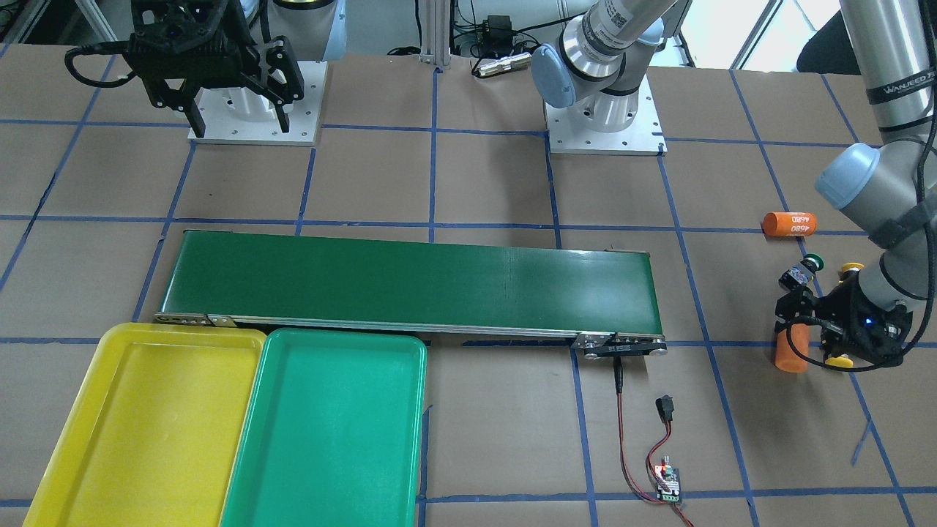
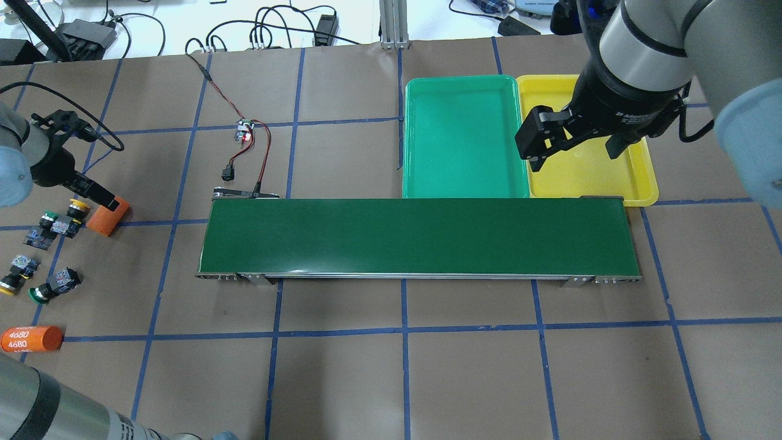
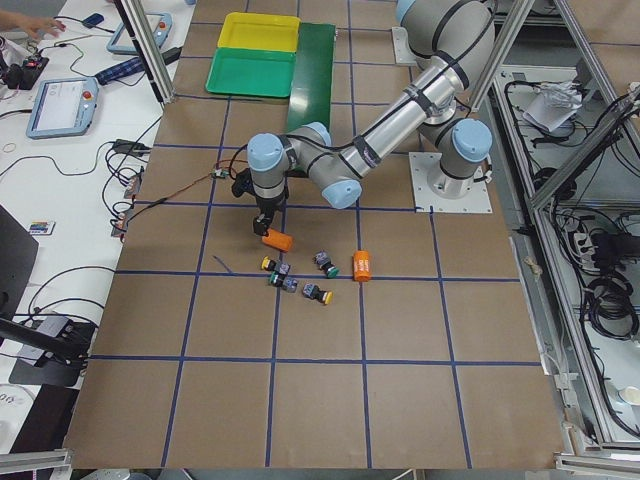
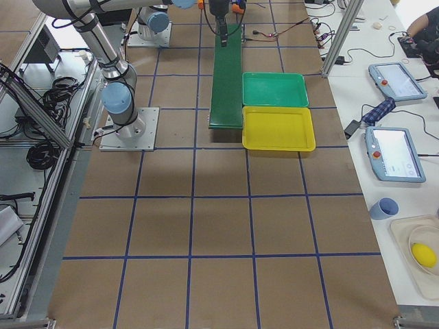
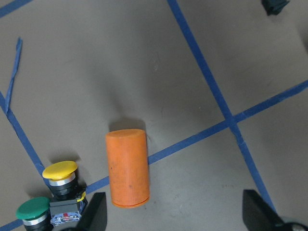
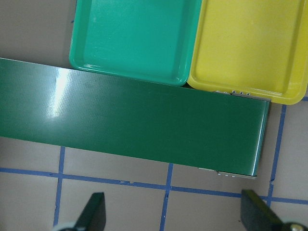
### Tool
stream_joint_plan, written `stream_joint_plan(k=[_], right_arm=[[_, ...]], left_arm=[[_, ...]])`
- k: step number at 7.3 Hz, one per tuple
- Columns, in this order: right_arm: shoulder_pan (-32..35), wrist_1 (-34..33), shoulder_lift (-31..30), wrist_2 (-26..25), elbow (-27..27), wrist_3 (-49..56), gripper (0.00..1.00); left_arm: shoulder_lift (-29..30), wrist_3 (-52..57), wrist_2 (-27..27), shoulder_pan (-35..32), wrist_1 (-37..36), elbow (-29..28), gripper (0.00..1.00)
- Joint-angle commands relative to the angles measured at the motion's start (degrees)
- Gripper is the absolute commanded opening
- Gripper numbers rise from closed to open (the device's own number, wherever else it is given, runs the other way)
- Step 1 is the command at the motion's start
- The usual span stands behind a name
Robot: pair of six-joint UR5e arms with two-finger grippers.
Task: Sort buttons by color to trays
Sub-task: 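Grasp the plain orange cylinder with the left gripper and lift it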
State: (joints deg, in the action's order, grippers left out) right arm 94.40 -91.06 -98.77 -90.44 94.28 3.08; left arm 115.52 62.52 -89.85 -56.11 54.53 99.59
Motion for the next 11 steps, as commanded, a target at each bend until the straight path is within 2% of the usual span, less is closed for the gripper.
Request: stream_joint_plan(k=[1,3,5,6,8,9,11], right_arm=[[0.0,0.0,0.0,0.0,-0.1,0.0,1.00],[0.0,0.0,0.0,0.0,-0.1,0.0,1.00],[0.0,0.0,0.0,0.0,0.0,0.0,1.00],[0.1,0.0,0.0,0.0,0.0,0.0,1.00],[0.1,0.0,0.0,0.0,0.0,0.0,1.00],[0.2,-0.1,0.1,0.0,0.0,0.0,1.00],[0.2,-0.1,0.1,0.0,0.0,0.0,1.00]], left_arm=[[3.5,1.7,0.0,0.5,-4.2,-0.1,1.00],[5.1,1.6,0.4,3.0,-6.2,0.5,1.00],[4.6,0.6,0.6,2.6,-5.6,1.6,0.68],[3.5,0.4,0.6,2.4,-5.6,3.1,0.63],[2.4,0.2,1.0,2.2,-5.6,3.7,0.00],[-0.4,-0.9,1.6,1.7,-5.0,3.9,0.00],[-9.0,-1.1,0.8,-8.2,-0.2,6.1,0.00]])
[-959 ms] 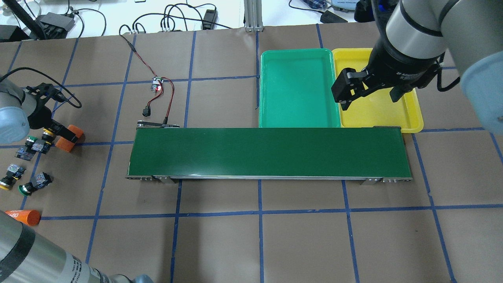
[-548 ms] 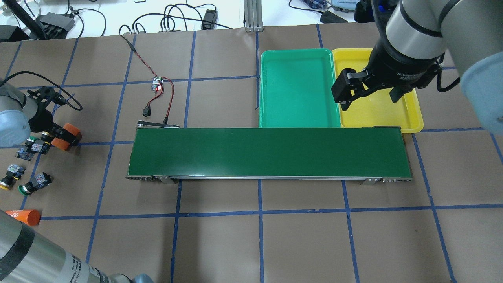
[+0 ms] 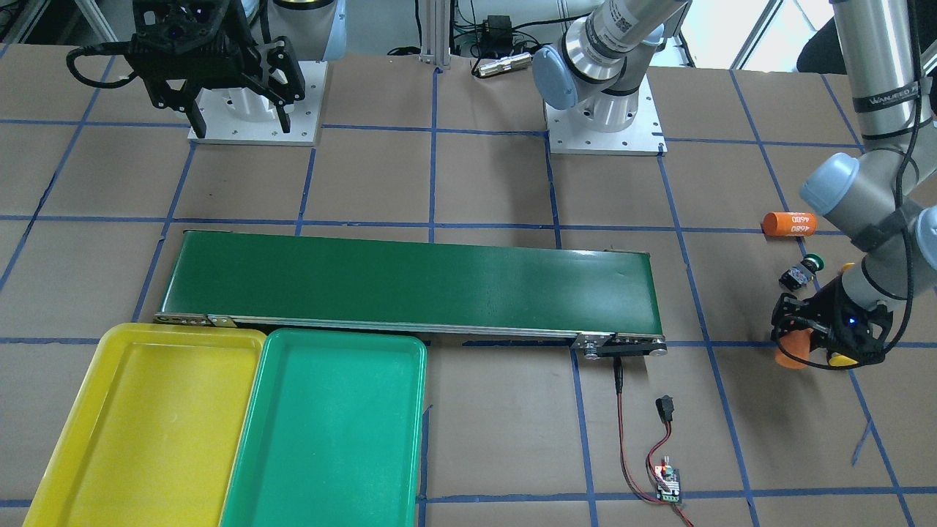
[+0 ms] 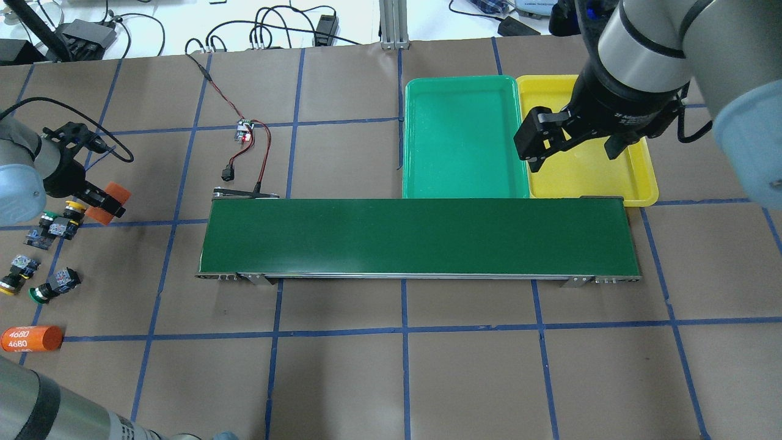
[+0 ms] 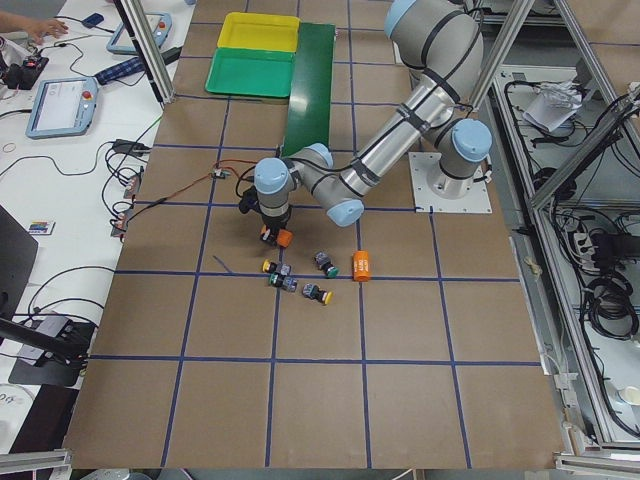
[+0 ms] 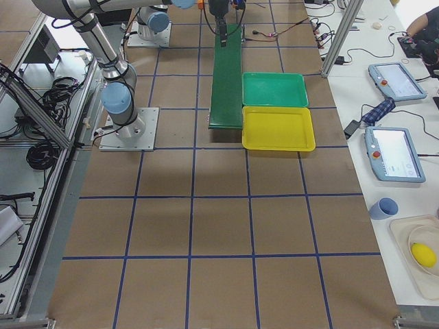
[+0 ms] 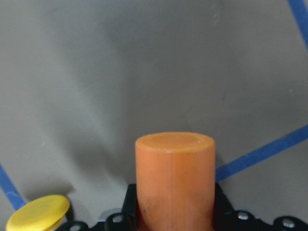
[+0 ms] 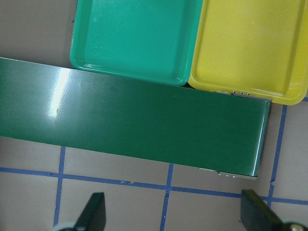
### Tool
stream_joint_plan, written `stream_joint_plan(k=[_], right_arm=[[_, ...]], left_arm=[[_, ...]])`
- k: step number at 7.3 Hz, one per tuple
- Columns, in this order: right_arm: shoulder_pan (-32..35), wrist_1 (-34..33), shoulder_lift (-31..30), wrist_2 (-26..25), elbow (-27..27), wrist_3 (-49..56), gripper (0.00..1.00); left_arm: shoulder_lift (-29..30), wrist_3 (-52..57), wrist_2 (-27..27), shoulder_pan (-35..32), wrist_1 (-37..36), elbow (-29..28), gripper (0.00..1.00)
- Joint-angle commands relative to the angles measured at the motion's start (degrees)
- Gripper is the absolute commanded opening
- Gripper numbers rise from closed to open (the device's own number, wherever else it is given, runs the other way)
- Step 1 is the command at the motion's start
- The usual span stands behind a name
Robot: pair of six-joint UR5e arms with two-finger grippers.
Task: Sort buttons by color to trays
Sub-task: 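Grasp the plain orange cylinder with the left gripper and lift it, then carry the orange cylinder onto the conveyor belt and release it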
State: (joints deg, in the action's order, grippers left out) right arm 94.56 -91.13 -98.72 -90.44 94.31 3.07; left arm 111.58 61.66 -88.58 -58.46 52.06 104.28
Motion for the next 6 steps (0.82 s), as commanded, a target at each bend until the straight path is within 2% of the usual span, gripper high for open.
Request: stream_joint_plan(k=[1,3,6], right_arm=[[0.0,-0.1,0.0,0.1,0.0,0.0,1.00],[0.0,-0.1,0.0,0.0,0.0,0.0,1.00],[-0.1,-0.1,0.0,0.0,0.0,0.0,1.00]], left_arm=[[-8.6,0.0,-1.1,-10.2,3.0,4.3,0.00],[-15.4,2.5,-0.8,-16.2,2.2,12.3,0.00],[-20.3,2.1,-0.1,-21.9,-1.2,18.5,0.00]])
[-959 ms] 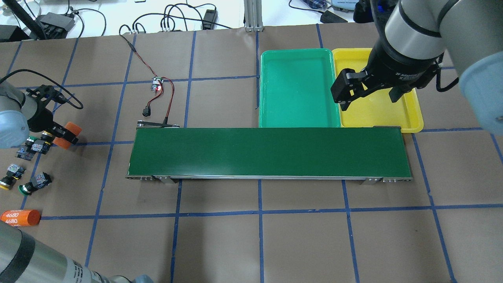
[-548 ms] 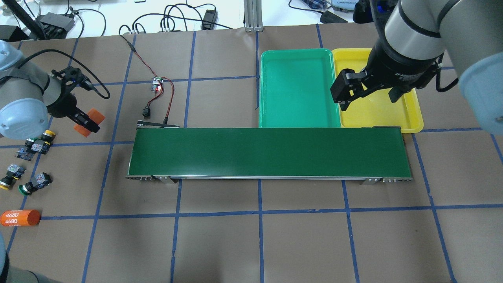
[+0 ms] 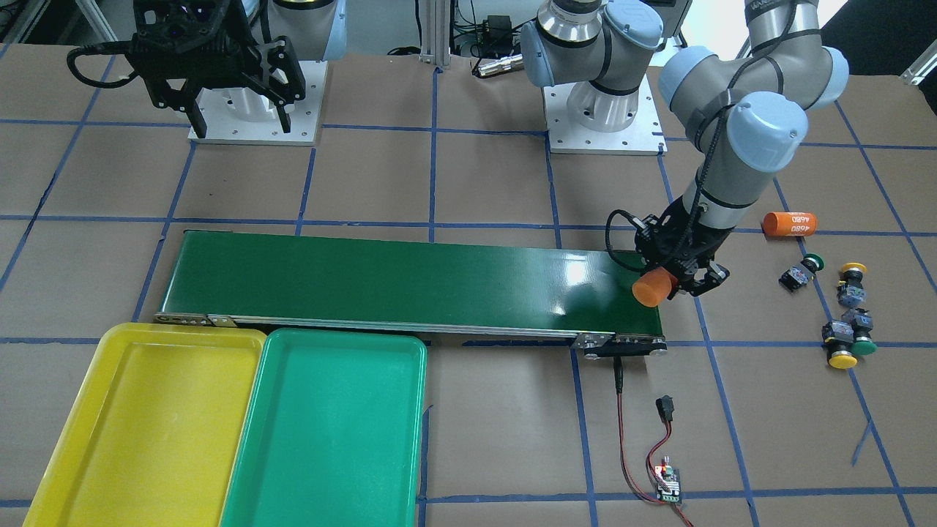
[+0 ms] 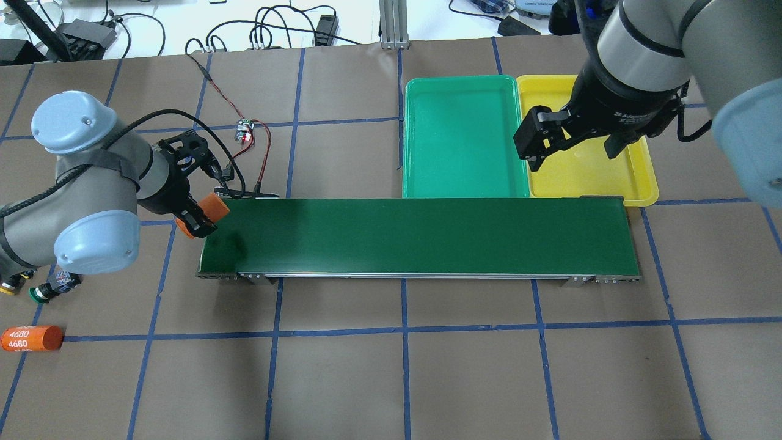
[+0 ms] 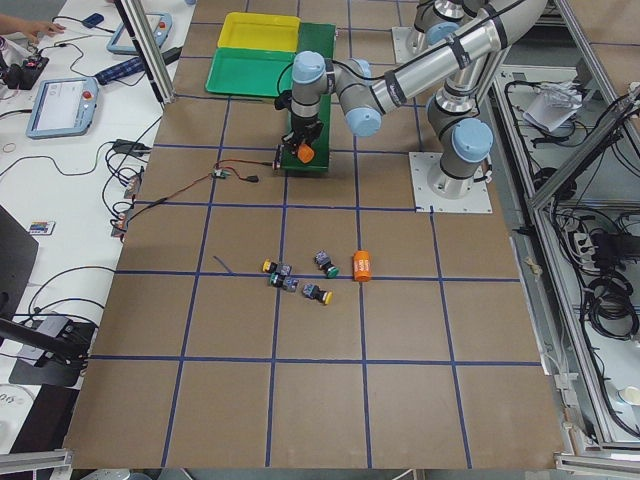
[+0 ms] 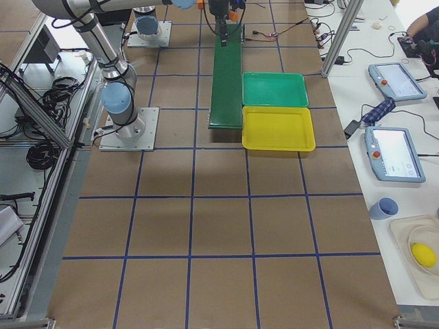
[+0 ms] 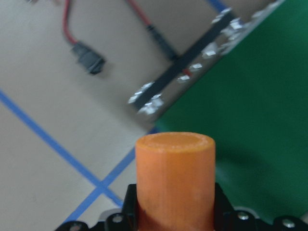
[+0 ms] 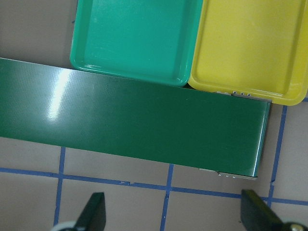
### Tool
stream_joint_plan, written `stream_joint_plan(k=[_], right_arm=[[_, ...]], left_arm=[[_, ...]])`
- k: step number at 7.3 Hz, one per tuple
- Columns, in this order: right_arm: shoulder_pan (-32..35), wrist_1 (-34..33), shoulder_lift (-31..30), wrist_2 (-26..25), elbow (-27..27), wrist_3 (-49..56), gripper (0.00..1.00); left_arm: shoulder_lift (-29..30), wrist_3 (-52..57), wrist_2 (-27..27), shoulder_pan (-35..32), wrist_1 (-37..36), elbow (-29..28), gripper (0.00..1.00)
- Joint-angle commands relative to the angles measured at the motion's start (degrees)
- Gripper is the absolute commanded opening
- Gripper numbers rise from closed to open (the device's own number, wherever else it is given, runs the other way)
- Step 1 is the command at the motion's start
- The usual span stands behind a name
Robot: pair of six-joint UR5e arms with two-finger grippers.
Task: Sort buttons by color to trays
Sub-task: 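Carry the orange cylinder onto the conveyor belt and release it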
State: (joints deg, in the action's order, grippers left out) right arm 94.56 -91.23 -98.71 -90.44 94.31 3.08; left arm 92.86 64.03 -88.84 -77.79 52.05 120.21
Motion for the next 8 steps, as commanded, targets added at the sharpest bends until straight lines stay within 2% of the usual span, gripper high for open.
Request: stream_joint_plan(k=[1,5,6,7,8], right_arm=[[-0.1,0.1,0.0,0.0,0.0,0.0,1.00],[-0.2,0.1,0.0,0.0,0.0,0.0,1.00],[-0.1,0.1,0.0,0.0,0.0,0.0,1.00],[-0.1,0.1,0.0,0.0,0.0,0.0,1.00],[-0.1,0.1,0.0,0.0,0.0,0.0,1.00]], left_arm=[[0.2,0.1,0.0,-5.2,-6.9,3.8,0.00],[1.6,-0.3,0.1,-6.7,-13.7,8.3,0.00],[1.6,-1.0,0.1,-6.8,-14.1,8.3,0.74],[1.5,-1.0,0.0,-6.7,-14.1,8.3,0.93],[0.8,-1.0,-0.1,-6.7,-13.9,7.4,0.99]])
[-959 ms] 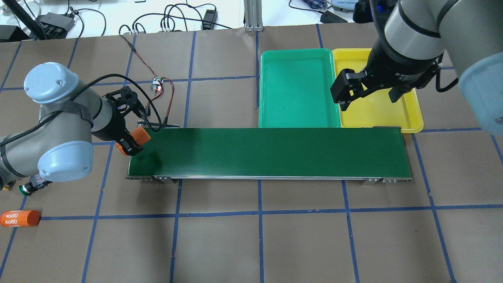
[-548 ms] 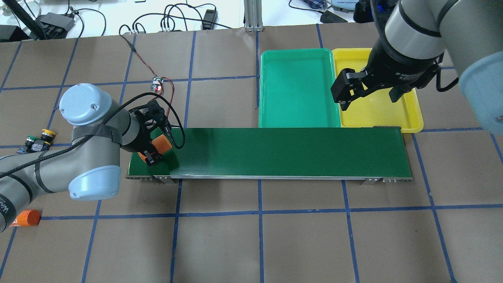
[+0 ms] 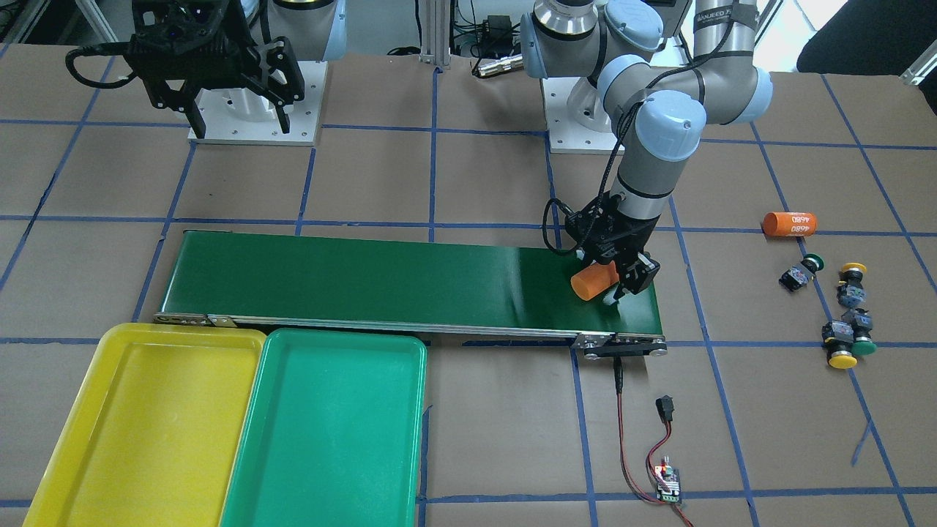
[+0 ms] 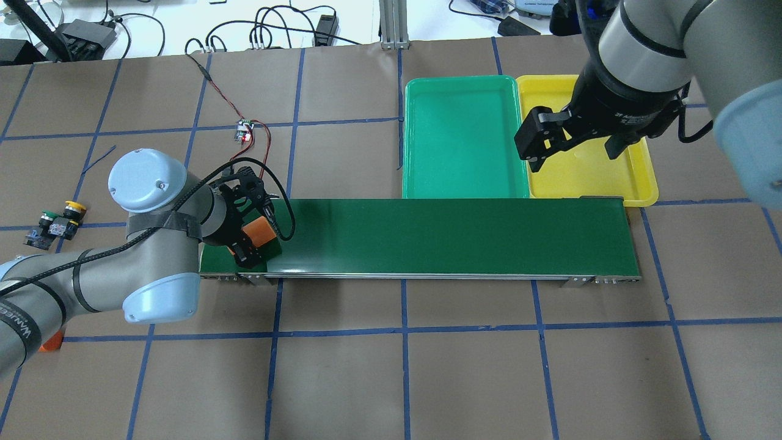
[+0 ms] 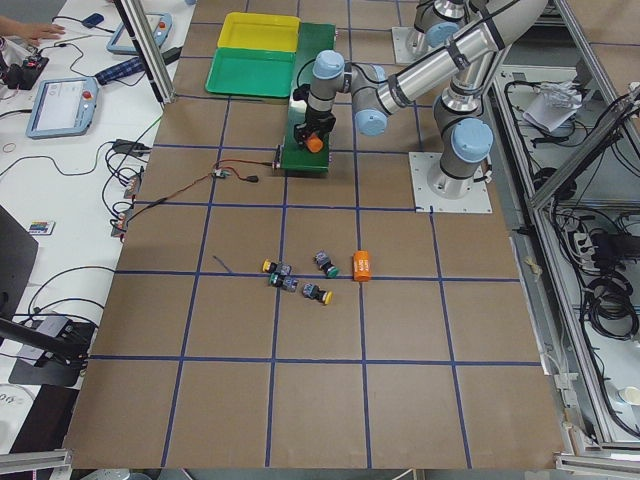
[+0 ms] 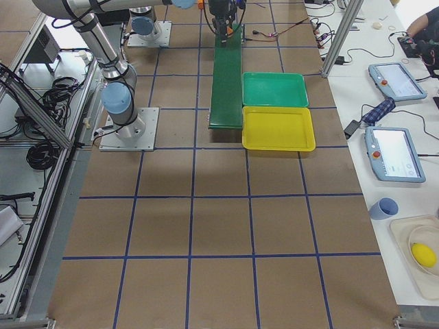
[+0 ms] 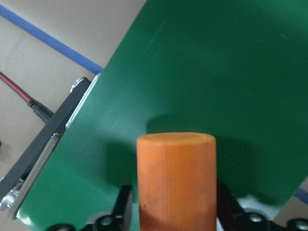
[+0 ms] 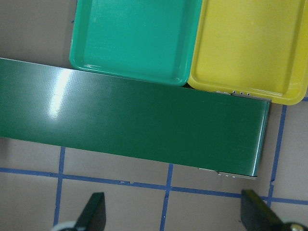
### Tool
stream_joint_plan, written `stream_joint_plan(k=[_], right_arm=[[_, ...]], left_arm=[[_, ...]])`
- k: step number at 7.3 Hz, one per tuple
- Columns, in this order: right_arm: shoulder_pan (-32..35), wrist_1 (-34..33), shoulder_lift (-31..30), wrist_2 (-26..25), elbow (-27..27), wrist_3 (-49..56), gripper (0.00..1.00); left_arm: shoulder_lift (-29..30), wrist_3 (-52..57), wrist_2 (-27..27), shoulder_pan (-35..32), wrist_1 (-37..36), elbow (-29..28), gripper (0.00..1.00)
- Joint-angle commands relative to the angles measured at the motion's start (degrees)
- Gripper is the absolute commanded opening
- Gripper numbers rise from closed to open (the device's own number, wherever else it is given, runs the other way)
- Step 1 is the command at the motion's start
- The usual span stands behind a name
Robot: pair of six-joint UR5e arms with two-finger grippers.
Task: Sort buttons by color to trays
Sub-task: 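Carry the orange cylinder onto the conveyor belt and release it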
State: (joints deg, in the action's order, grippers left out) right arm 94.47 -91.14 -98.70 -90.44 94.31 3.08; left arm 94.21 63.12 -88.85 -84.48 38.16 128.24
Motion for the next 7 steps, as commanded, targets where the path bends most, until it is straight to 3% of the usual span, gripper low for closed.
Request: stream_joint_plan(k=[1,3,4,5,7], right_arm=[[0.0,0.0,0.0,0.0,0.0,0.0,1.00],[0.1,0.0,0.0,0.0,0.0,0.0,1.00],[0.1,-0.1,0.0,0.0,0.0,0.0,1.00],[0.0,0.0,0.0,0.0,0.0,0.0,1.00],[0.0,0.0,0.0,0.0,0.0,0.0,1.00]], left_arm=[[-1.4,-0.1,0.0,0.6,0.6,-1.9,0.99],[-2.2,-3.2,-0.5,5.1,7.2,-6.2,0.99],[-1.3,-5.1,-0.7,10.7,10.9,-8.7,0.99],[1.2,-6.5,-0.6,16.8,11.4,-11.6,0.99],[6.7,-13.0,-1.7,22.7,14.1,-19.4,0.99]])
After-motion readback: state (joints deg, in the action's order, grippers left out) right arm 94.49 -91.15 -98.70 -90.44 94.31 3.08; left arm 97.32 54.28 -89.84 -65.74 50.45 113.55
